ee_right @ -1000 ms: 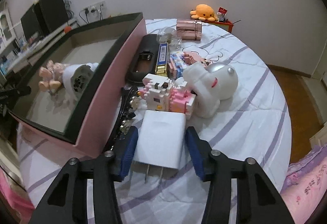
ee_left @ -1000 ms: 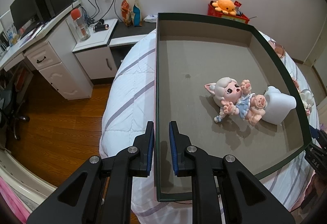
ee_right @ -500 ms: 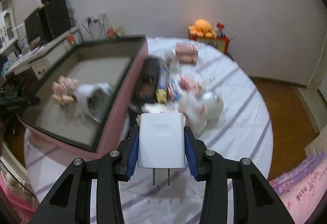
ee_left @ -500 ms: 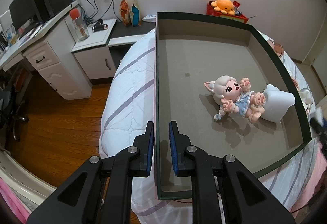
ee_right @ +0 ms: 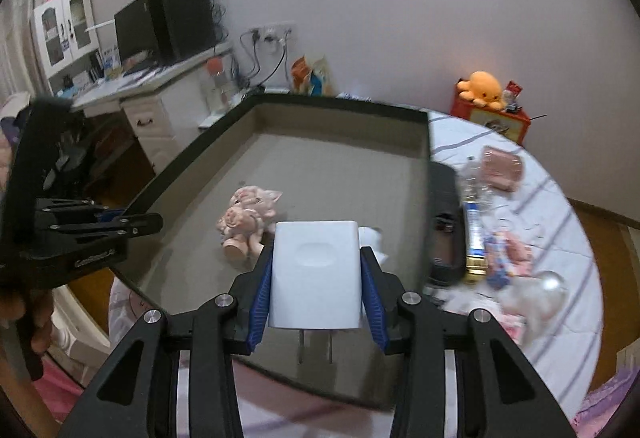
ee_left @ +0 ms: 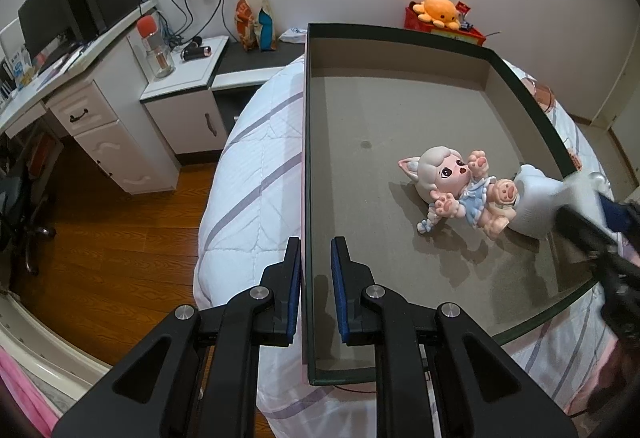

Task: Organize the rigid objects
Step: 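Carry the charger into the tray box and open the right tool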

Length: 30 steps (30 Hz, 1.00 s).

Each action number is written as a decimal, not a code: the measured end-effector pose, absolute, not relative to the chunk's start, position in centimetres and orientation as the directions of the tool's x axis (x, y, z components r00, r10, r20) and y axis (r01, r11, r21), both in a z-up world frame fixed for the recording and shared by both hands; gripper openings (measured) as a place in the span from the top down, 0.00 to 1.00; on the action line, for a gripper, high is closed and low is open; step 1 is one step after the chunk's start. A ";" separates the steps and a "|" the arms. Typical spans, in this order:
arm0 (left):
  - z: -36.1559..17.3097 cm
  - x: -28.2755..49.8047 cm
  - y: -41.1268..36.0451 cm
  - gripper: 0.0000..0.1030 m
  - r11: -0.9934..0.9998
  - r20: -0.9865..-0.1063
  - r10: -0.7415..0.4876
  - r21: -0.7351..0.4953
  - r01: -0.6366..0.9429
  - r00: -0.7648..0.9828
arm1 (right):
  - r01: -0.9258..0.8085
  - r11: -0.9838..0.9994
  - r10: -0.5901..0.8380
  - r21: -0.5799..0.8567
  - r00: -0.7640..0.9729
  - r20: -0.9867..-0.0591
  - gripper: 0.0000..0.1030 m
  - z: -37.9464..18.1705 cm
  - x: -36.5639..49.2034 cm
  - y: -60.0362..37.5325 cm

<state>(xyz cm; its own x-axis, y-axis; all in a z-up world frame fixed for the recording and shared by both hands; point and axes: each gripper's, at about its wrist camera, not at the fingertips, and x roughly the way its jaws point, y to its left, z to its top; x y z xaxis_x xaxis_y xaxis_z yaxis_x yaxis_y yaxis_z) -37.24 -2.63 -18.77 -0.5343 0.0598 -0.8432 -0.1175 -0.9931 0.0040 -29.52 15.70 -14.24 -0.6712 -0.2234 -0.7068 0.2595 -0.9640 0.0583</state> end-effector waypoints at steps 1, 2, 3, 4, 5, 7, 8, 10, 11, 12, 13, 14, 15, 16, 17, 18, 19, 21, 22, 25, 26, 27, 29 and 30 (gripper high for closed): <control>-18.8 -37.2 -2.7 0.86 -0.993 -0.843 0.059 0.005 -0.118 -0.535 | 0.267 -0.963 -0.216 0.041 -0.672 -0.708 0.60 -14.4 -29.8 15.1; -18.8 -37.1 -2.7 0.86 -0.993 -0.843 0.059 0.006 -0.119 -0.535 | 0.271 -0.962 -0.214 0.034 -0.670 -0.711 0.60 -14.4 -30.0 14.6; -18.8 -37.1 -2.7 0.86 -0.993 -0.843 0.059 0.006 -0.119 -0.535 | 0.277 -0.960 -0.222 0.041 -0.664 -0.714 0.60 -14.4 -30.1 14.3; -18.8 -37.1 -2.8 0.86 -0.993 -0.843 0.060 0.006 -0.120 -0.535 | 0.291 -0.956 -0.229 0.041 -0.651 -0.724 0.60 -14.5 -30.4 13.8; -18.8 -37.1 -2.8 0.86 -0.993 -0.843 0.061 0.005 -0.121 -0.535 | 0.302 -0.953 -0.231 0.037 -0.637 -0.736 0.60 -14.7 -30.5 13.4; -18.8 -37.1 -2.8 0.86 -0.993 -0.843 0.063 0.003 -0.121 -0.535 | 0.311 -0.950 -0.223 0.023 -0.628 -0.745 0.60 -15.2 -30.8 12.5; -18.8 -37.0 -2.9 0.86 -0.993 -0.843 0.064 0.002 -0.122 -0.535 | 0.308 -0.951 -0.220 0.024 -0.622 -0.752 0.60 -15.4 -31.0 12.4; -18.8 -37.0 -2.9 0.86 -0.993 -0.843 0.065 0.000 -0.122 -0.534 | 0.305 -0.952 -0.225 0.034 -0.620 -0.752 0.60 -15.7 -31.3 12.5; -18.7 -37.0 -2.9 0.86 -0.992 -0.842 0.064 0.003 -0.123 -0.535 | 0.308 -0.951 -0.229 0.037 -0.616 -0.754 0.60 -15.7 -31.4 12.6; -18.7 -37.1 -2.9 0.86 -0.992 -0.842 0.064 0.003 -0.124 -0.535 | 0.307 -0.951 -0.235 0.045 -0.615 -0.752 0.59 -15.7 -31.4 12.7; -18.7 -37.1 -3.0 0.86 -0.992 -0.842 0.064 0.003 -0.123 -0.535 | 0.303 -0.951 -0.241 0.056 -0.618 -0.748 0.59 -15.7 -31.4 12.9; -18.7 -37.1 -2.9 0.86 -0.992 -0.843 0.063 0.004 -0.123 -0.535 | 0.301 -0.951 -0.249 0.068 -0.618 -0.746 0.57 -15.7 -31.4 13.1; -18.7 -37.1 -2.9 0.86 -0.992 -0.843 0.064 0.003 -0.124 -0.535 | 0.300 -0.951 -0.255 0.076 -0.621 -0.741 0.56 -15.6 -31.3 13.3; -18.7 -37.1 -3.0 0.86 -0.992 -0.842 0.064 0.003 -0.123 -0.535 | 0.294 -0.953 -0.255 0.078 -0.632 -0.732 0.53 -15.4 -31.2 13.4; -18.7 -37.1 -2.9 0.86 -0.992 -0.842 0.064 0.003 -0.124 -0.535 | 0.285 -0.955 -0.251 0.075 -0.650 -0.717 0.48 -15.1 -31.0 13.6; -18.7 -37.1 -2.9 0.86 -0.992 -0.842 0.064 0.003 -0.124 -0.536 | 0.277 -0.958 -0.245 0.071 -0.668 -0.702 0.45 -14.7 -30.9 13.9; -18.7 -37.1 -2.9 0.86 -0.992 -0.842 0.063 0.004 -0.123 -0.535 | 0.264 -0.962 -0.234 0.064 -0.685 -0.690 0.39 -14.4 -30.9 14.2; -18.7 -37.1 -2.9 0.86 -0.992 -0.843 0.063 0.005 -0.124 -0.534 | 0.237 -0.971 -0.202 0.041 -0.708 -0.677 0.37 -13.7 -30.7 14.7; -18.7 -37.1 -2.9 0.86 -0.992 -0.843 0.062 0.006 -0.124 -0.535 | 0.226 -0.973 -0.192 0.038 -0.714 -0.673 0.37 -13.4 -30.6 15.2; -18.7 -37.2 -2.8 0.86 -0.992 -0.843 0.063 0.004 -0.123 -0.534 | 0.188 -0.980 -0.183 0.062 -0.743 -0.644 0.37 -12.4 -29.7 17.2; -18.8 -37.2 -2.8 0.86 -0.992 -0.843 0.063 0.005 -0.124 -0.534 | 0.174 -0.983 -0.171 0.058 -0.753 -0.636 0.37 -12.1 -29.5 17.8; -18.8 -37.2 -2.8 0.86 -0.992 -0.843 0.062 0.006 -0.123 -0.534 | 0.154 -0.987 -0.151 0.050 -0.760 -0.633 0.37 -11.9 -29.1 18.5; -18.8 -37.2 -2.8 0.86 -0.992 -0.843 0.061 0.007 -0.124 -0.535 | 0.108 -0.994 -0.104 0.032 -0.768 -0.632 0.37 -11.7 -28.3 20.3; -18.8 -37.3 -2.8 0.86 -0.992 -0.843 0.062 0.005 -0.123 -0.535 | 0.081 -0.996 -0.080 0.028 -0.771 -0.632 0.37 -11.7 -27.9 21.3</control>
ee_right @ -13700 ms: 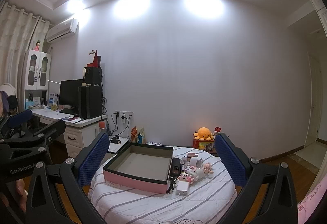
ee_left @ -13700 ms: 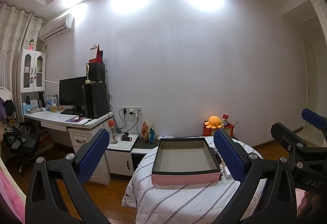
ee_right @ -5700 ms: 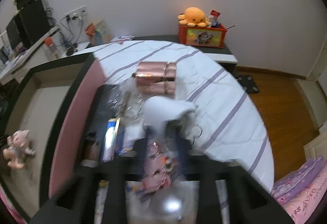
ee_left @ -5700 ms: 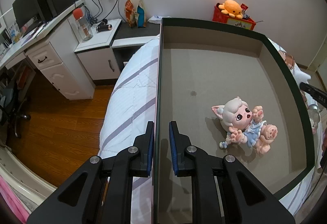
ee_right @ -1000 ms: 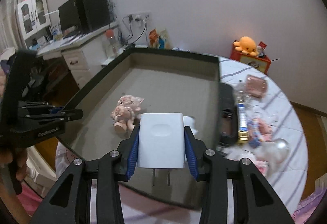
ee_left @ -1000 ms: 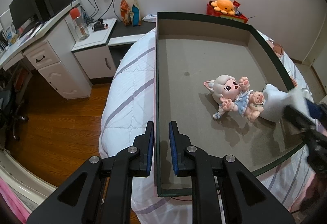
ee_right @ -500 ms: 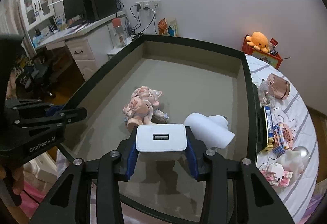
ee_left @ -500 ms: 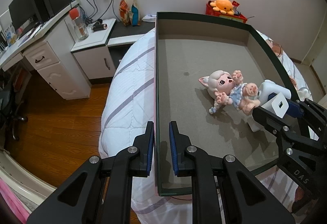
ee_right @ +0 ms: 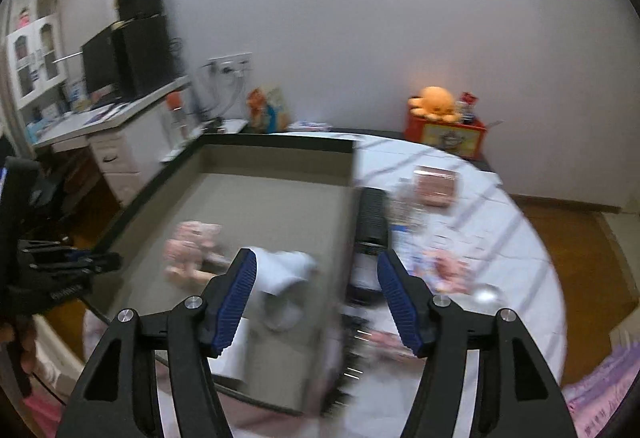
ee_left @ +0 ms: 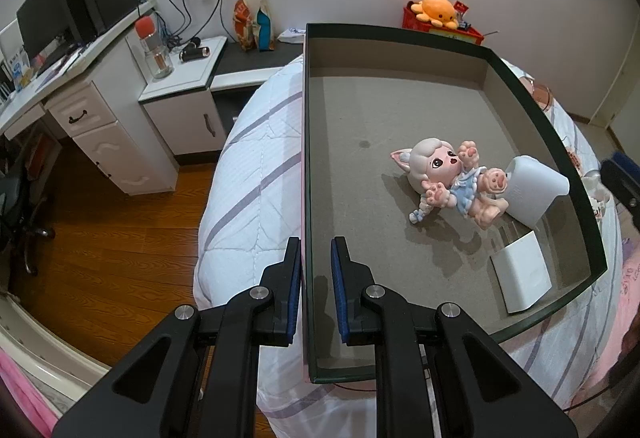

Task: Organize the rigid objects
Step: 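Carry the charger into the tray box and open the right tool, then grasp the pink-and-white block cat figure with the right tool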

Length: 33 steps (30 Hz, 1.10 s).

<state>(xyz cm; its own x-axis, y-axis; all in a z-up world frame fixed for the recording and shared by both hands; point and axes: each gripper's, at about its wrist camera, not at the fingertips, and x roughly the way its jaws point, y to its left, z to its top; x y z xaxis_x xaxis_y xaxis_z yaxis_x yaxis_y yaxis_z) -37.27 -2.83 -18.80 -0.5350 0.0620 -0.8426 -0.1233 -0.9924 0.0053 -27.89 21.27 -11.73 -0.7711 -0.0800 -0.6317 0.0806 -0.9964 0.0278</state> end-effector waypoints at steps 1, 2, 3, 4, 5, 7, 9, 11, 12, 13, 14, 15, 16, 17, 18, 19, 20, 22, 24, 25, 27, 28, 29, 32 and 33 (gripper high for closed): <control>-18.8 -37.3 -2.8 0.86 -0.992 -0.842 0.062 0.005 -0.124 -0.535 | 0.062 -0.998 -0.064 0.024 -0.770 -0.635 0.37 -11.8 -27.7 22.0; -18.8 -37.3 -2.7 0.86 -0.992 -0.842 0.062 0.006 -0.125 -0.535 | 0.032 -0.999 -0.037 0.019 -0.770 -0.637 0.37 -11.9 -27.4 22.9; -18.8 -37.3 -2.7 0.86 -0.992 -0.842 0.062 0.006 -0.125 -0.535 | 0.001 -1.000 -0.012 0.017 -0.771 -0.636 0.37 -12.1 -27.0 23.8; -18.8 -37.3 -2.7 0.86 -0.992 -0.842 0.063 0.005 -0.124 -0.536 | -0.023 -1.000 0.008 0.015 -0.764 -0.645 0.37 -12.3 -26.8 24.6; -18.9 -37.3 -2.7 0.86 -0.992 -0.842 0.062 0.007 -0.125 -0.535 | -0.044 -0.999 0.023 0.015 -0.757 -0.653 0.37 -12.6 -26.8 25.4; -18.8 -37.2 -2.7 0.86 -0.992 -0.843 0.061 0.007 -0.124 -0.535 | -0.081 -0.997 0.051 0.014 -0.744 -0.667 0.37 -13.2 -26.5 26.7; -18.8 -37.2 -2.7 0.86 -0.992 -0.843 0.060 0.008 -0.123 -0.535 | -0.096 -0.995 0.062 0.013 -0.730 -0.680 0.37 -13.8 -26.4 27.4; -18.8 -37.1 -2.6 0.86 -0.993 -0.843 0.055 0.009 -0.118 -0.536 | -0.099 -0.995 0.060 0.016 -0.722 -0.689 0.37 -14.4 -26.4 27.8; -18.8 -37.1 -2.6 0.86 -0.993 -0.843 0.054 0.012 -0.118 -0.536 | -0.098 -0.995 0.057 0.019 -0.714 -0.698 0.37 -14.8 -26.6 27.9; -18.8 -37.1 -2.6 0.86 -0.993 -0.843 0.053 0.011 -0.117 -0.536 | -0.098 -0.995 0.054 0.022 -0.710 -0.702 0.37 -15.2 -26.7 27.9; -18.8 -37.1 -2.5 0.86 -0.993 -0.843 0.052 0.012 -0.115 -0.535 | -0.099 -0.995 0.054 0.023 -0.704 -0.709 0.37 -15.4 -26.8 28.0; -18.8 -37.1 -2.5 0.86 -0.993 -0.843 0.050 0.014 -0.116 -0.536 | -0.099 -0.995 0.051 0.025 -0.696 -0.716 0.37 -15.8 -27.0 28.1; -18.8 -37.1 -2.4 0.86 -0.993 -0.843 0.048 0.016 -0.115 -0.536 | -0.097 -0.995 0.044 0.034 -0.697 -0.716 0.37 -15.9 -26.9 28.1; -18.8 -37.1 -2.4 0.86 -0.993 -0.843 0.046 0.018 -0.114 -0.536 | -0.085 -0.995 0.027 0.045 -0.699 -0.714 0.37 -15.9 -26.8 28.0; -18.8 -37.1 -2.4 0.86 -0.993 -0.843 0.045 0.019 -0.114 -0.536 | -0.077 -0.996 0.018 0.049 -0.697 -0.717 0.37 -16.0 -26.8 27.8; -18.8 -37.1 -2.3 0.86 -0.993 -0.844 0.044 0.020 -0.114 -0.535 | -0.068 -0.996 0.009 0.053 -0.694 -0.720 0.37 -16.1 -26.9 27.5; -18.8 -37.1 -2.3 0.86 -0.993 -0.843 0.045 0.019 -0.113 -0.535 | -0.059 -0.997 0.000 0.057 -0.691 -0.723 0.37 -16.3 -26.9 27.3; -18.8 -37.0 -2.3 0.86 -0.993 -0.843 0.045 0.019 -0.113 -0.536 | -0.052 -0.997 -0.010 0.063 -0.685 -0.729 0.37 -16.8 -27.2 27.0; -18.8 -37.1 -2.4 0.86 -0.993 -0.843 0.045 0.020 -0.115 -0.536 | -0.065 -0.996 0.003 0.055 -0.679 -0.735 0.37 -17.4 -27.5 26.9; -18.8 -37.1 -2.4 0.86 -0.993 -0.843 0.045 0.020 -0.115 -0.536 | -0.073 -0.996 0.008 0.057 -0.675 -0.737 0.36 -17.6 -27.6 27.0; -18.8 -37.1 -2.4 0.86 -0.993 -0.843 0.045 0.020 -0.115 -0.536 | -0.081 -0.995 0.008 0.063 -0.678 -0.735 0.34 -17.7 -27.8 27.1; -18.7 -37.1 -2.4 0.86 -0.993 -0.843 0.046 0.019 -0.115 -0.536 | -0.085 -0.994 0.011 0.065 -0.681 -0.732 0.32 -17.8 -28.0 27.1; -18.8 -37.1 -2.4 0.86 -0.993 -0.843 0.046 0.019 -0.114 -0.536 | -0.087 -0.994 0.009 0.069 -0.684 -0.730 0.30 -18.0 -28.1 27.2; -18.8 -37.0 -2.4 0.86 -0.993 -0.843 0.047 0.017 -0.115 -0.535 | -0.102 -0.991 0.004 0.090 -0.687 -0.727 0.29 -18.2 -28.4 27.6; -18.8 -37.0 -2.5 0.86 -0.993 -0.843 0.047 0.018 -0.116 -0.535 | -0.102 -0.991 0.007 0.085 -0.684 -0.729 0.29 -18.1 -28.3 27.5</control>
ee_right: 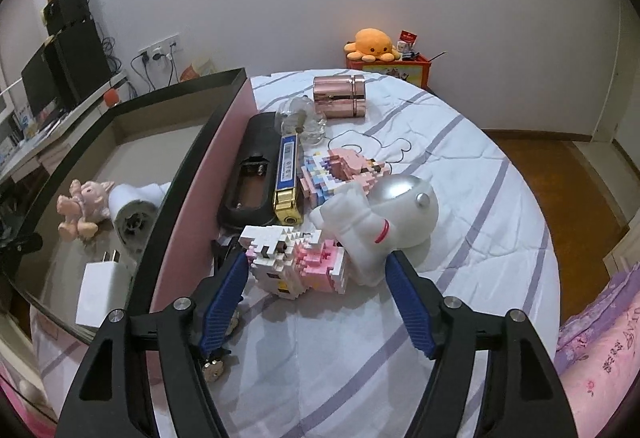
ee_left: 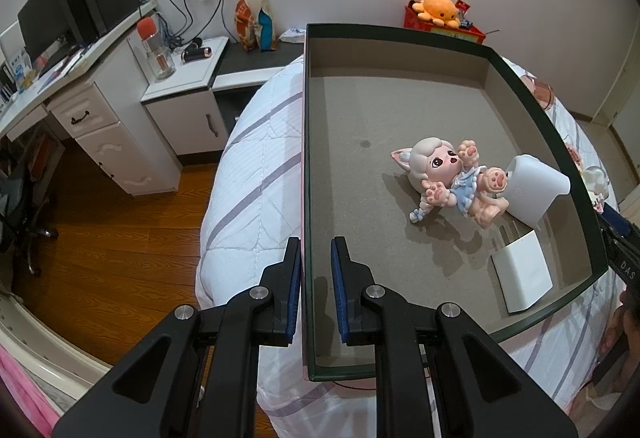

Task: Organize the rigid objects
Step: 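Grasp the pink-and-white block cat figure with the right tool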

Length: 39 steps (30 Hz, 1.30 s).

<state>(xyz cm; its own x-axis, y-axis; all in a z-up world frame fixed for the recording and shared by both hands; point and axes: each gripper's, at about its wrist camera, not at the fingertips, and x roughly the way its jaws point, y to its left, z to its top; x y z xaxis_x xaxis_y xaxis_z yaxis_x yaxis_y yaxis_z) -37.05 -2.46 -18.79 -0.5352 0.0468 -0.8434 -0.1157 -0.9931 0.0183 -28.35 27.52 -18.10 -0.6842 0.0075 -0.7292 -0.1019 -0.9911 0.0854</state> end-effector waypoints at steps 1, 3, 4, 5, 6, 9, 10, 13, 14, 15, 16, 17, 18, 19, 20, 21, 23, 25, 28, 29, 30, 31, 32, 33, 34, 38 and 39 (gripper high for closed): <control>-18.8 -37.0 -2.5 0.86 -0.993 -0.843 0.048 0.018 -0.116 -0.535 | -0.105 -0.992 0.021 0.069 -0.681 -0.732 0.29 -17.9 -28.2 27.3; -18.8 -37.0 -2.5 0.86 -0.993 -0.843 0.048 0.017 -0.116 -0.535 | -0.105 -0.993 0.039 0.046 -0.687 -0.726 0.29 -17.4 -27.6 27.0; -18.8 -37.0 -2.5 0.86 -0.993 -0.843 0.046 0.020 -0.116 -0.535 | -0.093 -0.994 0.027 0.052 -0.692 -0.722 0.29 -17.1 -27.2 26.9; -18.8 -37.0 -2.4 0.86 -0.993 -0.843 0.044 0.022 -0.116 -0.535 | -0.085 -0.995 0.015 0.061 -0.696 -0.718 0.29 -16.9 -26.8 26.8; -18.8 -37.0 -2.4 0.86 -0.993 -0.843 0.043 0.023 -0.116 -0.536 | -0.080 -0.995 0.013 0.060 -0.699 -0.715 0.29 -16.8 -26.6 26.6; -18.8 -37.0 -2.3 0.86 -0.993 -0.843 0.044 0.021 -0.115 -0.535 | -0.039 -0.998 -0.013 0.056 -0.701 -0.713 0.30 -16.8 -26.3 26.0; -18.8 -37.0 -2.3 0.86 -0.993 -0.844 0.043 0.022 -0.115 -0.535 | -0.036 -0.997 -0.023 0.066 -0.689 -0.724 0.29 -17.2 -26.7 26.0; -18.8 -37.0 -2.3 0.86 -0.993 -0.844 0.043 0.024 -0.118 -0.534 | -0.040 -0.993 -0.056 0.114 -0.688 -0.723 0.30 -17.7 -27.0 26.6; -18.8 -37.0 -2.3 0.86 -0.993 -0.844 0.043 0.024 -0.119 -0.534 | -0.055 -0.992 -0.043 0.111 -0.688 -0.724 0.30 -17.8 -27.2 26.9; -18.8 -37.0 -2.2 0.86 -0.993 -0.845 0.042 0.026 -0.119 -0.534 | -0.059 -0.993 -0.036 0.106 -0.689 -0.724 0.30 -17.8 -27.4 27.0; -18.8 -36.9 -2.2 0.86 -0.992 -0.844 0.041 0.027 -0.119 -0.534 | -0.056 -0.992 -0.042 0.111 -0.689 -0.723 0.30 -17.8 -27.5 27.1; -18.8 -36.9 -2.2 0.86 -0.993 -0.844 0.040 0.028 -0.119 -0.534 | -0.052 -0.991 -0.056 0.127 -0.691 -0.721 0.30 -17.8 -27.7 27.3; -18.8 -37.0 -2.1 0.86 -0.993 -0.844 0.039 0.029 -0.118 -0.534 | -0.055 -0.989 -0.060 0.134 -0.691 -0.720 0.30 -17.8 -27.8 27.4; -18.7 -37.0 -2.1 0.86 -0.993 -0.844 0.039 0.029 -0.118 -0.534 | -0.052 -0.989 -0.063 0.137 -0.690 -0.721 0.30 -17.9 -28.1 27.4; -18.7 -37.0 -2.0 0.86 -0.992 -0.844 0.038 0.030 -0.119 -0.534 | -0.046 -0.989 -0.069 0.138 -0.688 -0.723 0.30 -17.9 -28.2 27.4; -18.7 -37.0 -2.0 0.86 -0.992 -0.844 0.038 0.031 -0.120 -0.535 | -0.039 -0.990 -0.072 0.135 -0.687 -0.724 0.31 -17.8 -28.3 27.3; -18.7 -37.0 -2.1 0.86 -0.992 -0.844 0.040 0.030 -0.120 -0.535 | -0.008 -0.990 -0.096 0.138 -0.676 -0.730 0.31 -17.9 -28.6 27.4; -18.7 -37.0 -2.2 0.86 -0.992 -0.844 0.039 0.031 -0.120 -0.535 | 0.004 -0.991 -0.105 0.137 -0.664 -0.741 0.33 -17.8 -28.9 27.4; -18.7 -36.9 -2.2 0.86 -0.993 -0.844 0.043 0.024 -0.118 -0.534 | 0.036 -0.987 -0.141 0.155 -0.654 -0.743 0.43 -17.9 -29.1 27.2; -18.7 -36.9 -2.1 0.86 -0.993 -0.844 0.041 0.027 -0.118 -0.534 | 0.039 -0.987 -0.145 0.158 -0.652 -0.744 0.42 -17.9 -29.2 27.1; -18.7 -36.9 -2.0 0.86 -0.992 -0.844 0.040 0.029 -0.120 -0.535 | 0.044 -0.987 -0.147 0.157 -0.652 -0.744 0.42 -17.9 -29.3 27.2; -18.7 -36.9 -2.0 0.86 -0.993 -0.844 0.038 0.030 -0.118 -0.535 | 0.046 -0.986 -0.150 0.159 -0.651 -0.744 0.42 -18.0 -29.4 27.2; -18.7 -36.9 -2.0 0.86 -0.993 -0.844 0.037 0.031 -0.117 -0.535 | 0.050 -0.985 -0.156 0.163 -0.646 -0.747 0.42 -18.0 -29.5 27.2; -18.6 -36.9 -2.0 0.86 -0.993 -0.844 0.038 0.030 -0.118 -0.535 | 0.056 -0.984 -0.165 0.168 -0.634 -0.756 0.42 -18.0 -29.9 27.3; -18.6 -36.9 -2.0 0.86 -0.993 -0.844 0.039 0.029 -0.118 -0.534 | 0.061 -0.984 -0.168 0.168 -0.632 -0.757 0.41 -18.1 -30.0 27.4; -18.6 -36.9 -1.9 0.86 -0.993 -0.845 0.039 0.029 -0.117 -0.534 | 0.076 -0.980 -0.193 0.186 -0.622 -0.759 0.40 -18.3 -30.9 27.7; -18.6 -36.9 -1.9 0.86 -0.993 -0.845 0.037 0.031 -0.118 -0.534 | 0.076 -0.978 -0.199 0.195 -0.618 -0.761 0.40 -18.4 -31.0 27.8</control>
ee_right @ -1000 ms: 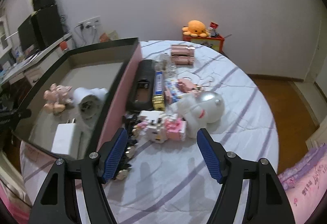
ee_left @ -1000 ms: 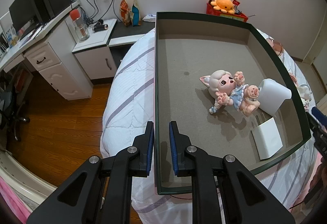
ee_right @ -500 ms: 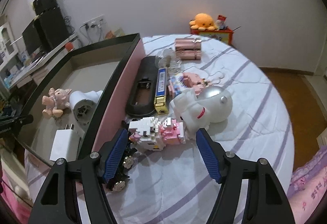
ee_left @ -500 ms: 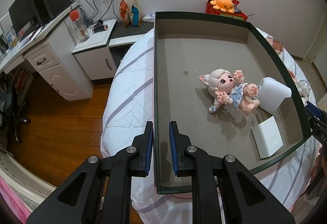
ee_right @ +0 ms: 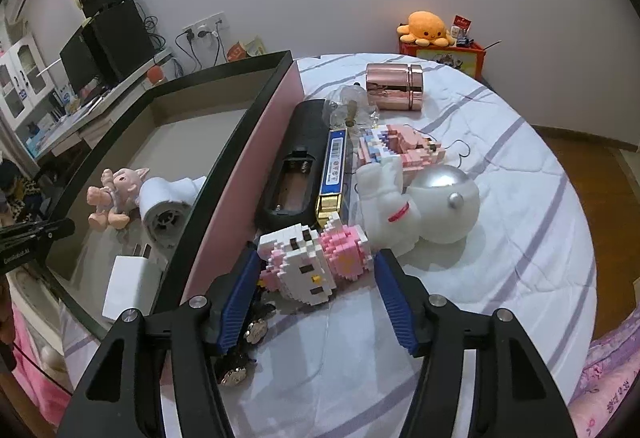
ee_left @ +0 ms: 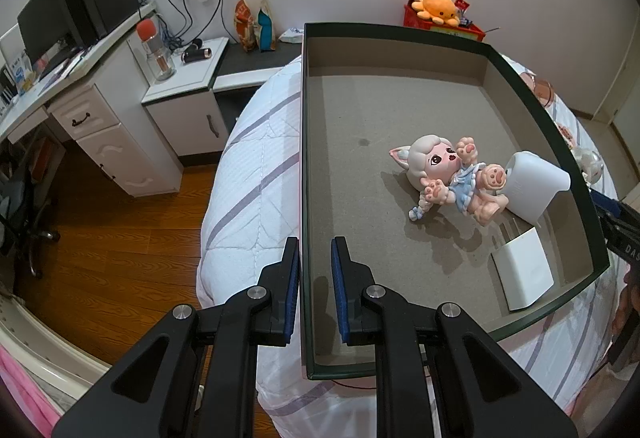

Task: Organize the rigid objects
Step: 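Grasp the pink-and-white block cat figure with the right tool, then carry the block cat into the tray box beside the doll and release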

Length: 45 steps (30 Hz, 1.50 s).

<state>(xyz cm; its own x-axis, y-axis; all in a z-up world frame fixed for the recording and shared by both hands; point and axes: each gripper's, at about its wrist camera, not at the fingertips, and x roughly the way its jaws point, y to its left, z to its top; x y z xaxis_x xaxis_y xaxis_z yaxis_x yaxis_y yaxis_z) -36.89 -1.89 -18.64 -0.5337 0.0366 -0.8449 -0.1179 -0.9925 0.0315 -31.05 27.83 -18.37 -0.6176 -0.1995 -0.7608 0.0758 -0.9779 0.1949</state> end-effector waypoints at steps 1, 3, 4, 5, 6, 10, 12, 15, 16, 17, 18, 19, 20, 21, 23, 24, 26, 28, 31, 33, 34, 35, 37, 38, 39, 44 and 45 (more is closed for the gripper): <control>-18.6 -36.9 -1.9 0.86 -0.992 -0.845 0.037 0.031 -0.119 -0.533 | 0.076 -0.976 -0.209 0.206 -0.612 -0.763 0.39 -18.5 -31.2 28.0; -18.6 -36.9 -2.0 0.86 -0.992 -0.845 0.037 0.032 -0.119 -0.533 | 0.078 -0.971 -0.226 0.224 -0.597 -0.770 0.36 -18.7 -31.7 28.3; -18.6 -37.0 -2.0 0.86 -0.992 -0.845 0.037 0.033 -0.120 -0.533 | 0.077 -0.972 -0.225 0.223 -0.590 -0.775 0.35 -18.8 -31.9 28.4; -18.7 -37.0 -2.0 0.86 -0.992 -0.845 0.036 0.034 -0.119 -0.533 | 0.083 -0.975 -0.215 0.206 -0.590 -0.778 0.36 -18.9 -32.0 28.3; -18.7 -37.0 -2.0 0.86 -0.992 -0.846 0.035 0.034 -0.120 -0.532 | 0.086 -0.978 -0.202 0.188 -0.590 -0.782 0.37 -18.9 -31.9 28.1; -18.6 -37.1 -2.0 0.86 -0.992 -0.845 0.038 0.031 -0.120 -0.533 | 0.071 -0.990 -0.140 0.123 -0.624 -0.769 0.41 -18.1 -31.2 27.3; -18.6 -37.0 -2.2 0.86 -0.992 -0.845 0.039 0.031 -0.122 -0.533 | 0.069 -0.990 -0.138 0.122 -0.642 -0.754 0.41 -17.5 -30.8 27.3; -18.7 -37.1 -2.2 0.86 -0.992 -0.844 0.041 0.030 -0.123 -0.534 | 0.069 -0.994 -0.112 0.089 -0.669 -0.735 0.41 -16.1 -30.3 26.7; -18.7 -37.0 -2.2 0.86 -0.992 -0.844 0.042 0.028 -0.122 -0.534 | 0.076 -0.994 -0.108 0.077 -0.683 -0.722 0.41 -15.2 -30.0 26.2; -18.7 -37.0 -2.3 0.86 -0.992 -0.844 0.044 0.026 -0.122 -0.534 | 0.081 -0.994 -0.113 0.079 -0.699 -0.707 0.41 -14.6 -29.8 26.0; -18.7 -37.0 -2.2 0.86 -0.992 -0.844 0.044 0.026 -0.123 -0.534 | 0.097 -0.992 -0.127 0.082 -0.710 -0.693 0.41 -13.7 -29.6 25.5; -18.7 -37.0 -2.2 0.86 -0.992 -0.844 0.043 0.027 -0.123 -0.535 | 0.122 -0.989 -0.143 0.079 -0.719 -0.681 0.41 -12.9 -29.4 24.8; -18.7 -37.0 -2.2 0.86 -0.992 -0.844 0.044 0.026 -0.122 -0.535 | 0.150 -0.986 -0.159 0.072 -0.727 -0.668 0.41 -12.2 -29.3 23.8; -18.7 -37.0 -2.2 0.86 -0.992 -0.844 0.044 0.025 -0.121 -0.535 | 0.189 -0.980 -0.184 0.066 -0.724 -0.664 0.41 -11.7 -29.2 22.6; -18.8 -37.0 -2.2 0.86 -0.992 -0.844 0.044 0.025 -0.121 -0.535 | 0.256 -0.963 -0.243 0.080 -0.704 -0.667 0.41 -11.4 -29.5 20.5; -18.8 -37.0 -2.2 0.86 -0.992 -0.844 0.044 0.024 -0.121 -0.535 | 0.299 -0.950 -0.275 0.085 -0.682 -0.678 0.41 -11.7 -29.8 18.9; -18.8 -37.0 -2.2 0.86 -0.992 -0.844 0.047 0.023 -0.123 -0.535 | 0.347 -0.935 -0.292 0.069 -0.646 -0.705 0.41 -12.5 -29.9 16.5; -18.8 -37.0 -2.2 0.86 -0.992 -0.844 0.049 0.021 -0.124 -0.535 | 0.370 -0.927 -0.289 0.057 -0.611 -0.737 0.41 -13.6 -30.5 14.5; -18.7 -37.0 -2.3 0.86 -0.992 -0.843 0.050 0.022 -0.127 -0.535 | 0.361 -0.932 -0.247 0.021 -0.593 -0.767 0.41 -14.8 -31.3 13.0; -18.7 -36.9 -2.3 0.86 -0.991 -0.844 0.050 0.023 -0.128 -0.535 | 0.359 -0.933 -0.237 0.012 -0.590 -0.772 0.41 -14.9 -31.7 12.5; -18.7 -36.9 -2.3 0.86 -0.991 -0.844 0.050 0.022 -0.128 -0.535 | 0.363 -0.932 -0.235 0.008 -0.587 -0.775 0.41 -14.8 -31.9 12.3; -18.7 -36.9 -2.3 0.86 -0.991 -0.844 0.048 0.025 -0.128 -0.535 | 0.367 -0.930 -0.232 0.004 -0.580 -0.781 0.40 -14.9 -32.1 12.0; -18.7 -36.9 -2.3 0.86 -0.992 -0.844 0.049 0.023 -0.128 -0.535 | 0.377 -0.926 -0.228 -0.006 -0.571 -0.788 0.40 -14.9 -32.4 11.6; -18.7 -36.9 -2.4 0.86 -0.992 -0.844 0.050 0.022 -0.127 -0.534 | 0.382 -0.924 -0.227 -0.009 -0.568 -0.791 0.40 -14.9 -32.5 11.4; -18.7 -36.8 -2.4 0.86 -0.992 -0.844 0.051 0.021 -0.127 -0.535 | 0.389 -0.921 -0.233 -0.006 -0.565 -0.792 0.40 -14.9 -32.5 11.3; -18.7 -36.8 -2.4 0.86 -0.992 -0.843 0.050 0.022 -0.127 -0.535 | 0.448 -0.893 -0.298 0.037 -0.528 -0.795 0.40 -15.0 -32.4 10.4; -18.7 -36.7 -2.4 0.86 -0.992 -0.843 0.050 0.022 -0.127 -0.535 | 0.459 -0.887 -0.313 0.049 -0.521 -0.794 0.40 -15.0 -32.3 10.3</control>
<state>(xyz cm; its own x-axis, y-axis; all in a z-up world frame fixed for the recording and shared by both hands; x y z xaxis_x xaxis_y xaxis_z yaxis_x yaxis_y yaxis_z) -36.75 -2.39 -18.71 -0.5352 0.0497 -0.8433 -0.1267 -0.9917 0.0220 -32.28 10.33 -15.04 -0.5207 -0.3132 -0.7942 0.4586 -0.8873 0.0492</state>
